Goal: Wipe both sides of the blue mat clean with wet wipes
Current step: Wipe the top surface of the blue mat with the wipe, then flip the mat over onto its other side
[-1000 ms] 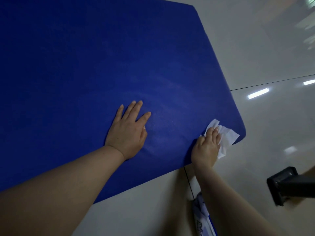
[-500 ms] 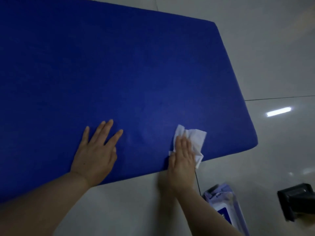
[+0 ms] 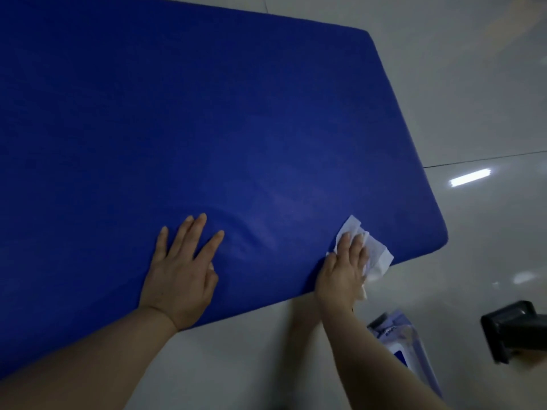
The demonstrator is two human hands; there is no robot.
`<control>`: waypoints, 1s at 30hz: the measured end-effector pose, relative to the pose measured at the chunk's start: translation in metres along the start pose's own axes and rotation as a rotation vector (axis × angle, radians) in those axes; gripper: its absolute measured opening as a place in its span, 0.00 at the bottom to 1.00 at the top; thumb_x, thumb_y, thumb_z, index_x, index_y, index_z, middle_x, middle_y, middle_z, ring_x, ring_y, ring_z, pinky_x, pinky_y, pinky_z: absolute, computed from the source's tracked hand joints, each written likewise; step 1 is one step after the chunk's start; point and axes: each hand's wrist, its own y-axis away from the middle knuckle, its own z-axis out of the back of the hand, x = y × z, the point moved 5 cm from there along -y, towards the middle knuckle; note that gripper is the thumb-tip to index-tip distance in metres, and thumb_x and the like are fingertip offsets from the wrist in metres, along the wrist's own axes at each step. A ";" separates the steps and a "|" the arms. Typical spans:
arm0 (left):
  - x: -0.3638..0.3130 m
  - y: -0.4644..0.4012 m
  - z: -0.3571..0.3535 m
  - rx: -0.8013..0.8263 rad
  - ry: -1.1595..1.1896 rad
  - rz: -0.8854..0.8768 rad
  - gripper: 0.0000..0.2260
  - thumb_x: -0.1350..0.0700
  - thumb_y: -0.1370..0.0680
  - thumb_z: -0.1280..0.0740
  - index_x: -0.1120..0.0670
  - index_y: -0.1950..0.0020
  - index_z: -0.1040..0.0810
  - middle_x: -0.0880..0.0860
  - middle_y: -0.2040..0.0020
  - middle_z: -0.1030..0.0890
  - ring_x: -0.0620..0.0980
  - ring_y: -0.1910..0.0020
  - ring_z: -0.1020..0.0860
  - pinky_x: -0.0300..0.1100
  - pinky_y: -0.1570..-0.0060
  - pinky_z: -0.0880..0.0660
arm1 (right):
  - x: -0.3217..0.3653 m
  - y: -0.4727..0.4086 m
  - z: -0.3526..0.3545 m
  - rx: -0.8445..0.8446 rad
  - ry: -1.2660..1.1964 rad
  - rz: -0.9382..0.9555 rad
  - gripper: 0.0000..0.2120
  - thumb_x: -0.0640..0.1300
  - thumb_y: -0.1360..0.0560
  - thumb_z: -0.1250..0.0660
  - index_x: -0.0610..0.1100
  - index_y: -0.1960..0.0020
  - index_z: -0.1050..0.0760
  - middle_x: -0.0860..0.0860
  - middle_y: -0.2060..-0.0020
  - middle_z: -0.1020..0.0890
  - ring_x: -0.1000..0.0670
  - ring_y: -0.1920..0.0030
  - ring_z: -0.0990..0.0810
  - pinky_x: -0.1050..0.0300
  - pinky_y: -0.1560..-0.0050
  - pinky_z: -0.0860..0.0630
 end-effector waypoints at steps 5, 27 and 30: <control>0.000 -0.002 0.001 0.052 -0.008 0.011 0.25 0.52 0.25 0.49 0.55 0.30 0.28 0.60 0.26 0.35 0.58 0.27 0.39 0.55 0.29 0.53 | 0.031 0.049 -0.016 0.006 -0.053 -0.038 0.28 0.39 0.18 0.50 0.46 0.22 0.57 0.53 0.23 0.60 0.50 0.24 0.62 0.54 0.26 0.61; 0.021 0.078 0.168 0.344 -0.051 0.040 0.18 0.56 0.17 0.47 0.49 0.27 0.32 0.49 0.27 0.37 0.48 0.29 0.38 0.38 0.32 0.45 | 0.155 0.160 0.083 0.536 -0.112 0.225 0.15 0.41 0.22 0.36 0.42 0.36 0.25 0.48 0.43 0.22 0.47 0.45 0.22 0.59 0.41 0.27; 0.030 0.103 0.215 0.274 -0.073 0.067 0.18 0.57 0.17 0.47 0.50 0.27 0.32 0.50 0.26 0.38 0.49 0.28 0.39 0.39 0.31 0.44 | 0.175 0.179 0.125 0.425 0.040 0.410 0.12 0.38 0.21 0.41 0.40 0.38 0.25 0.46 0.44 0.23 0.46 0.47 0.22 0.58 0.50 0.26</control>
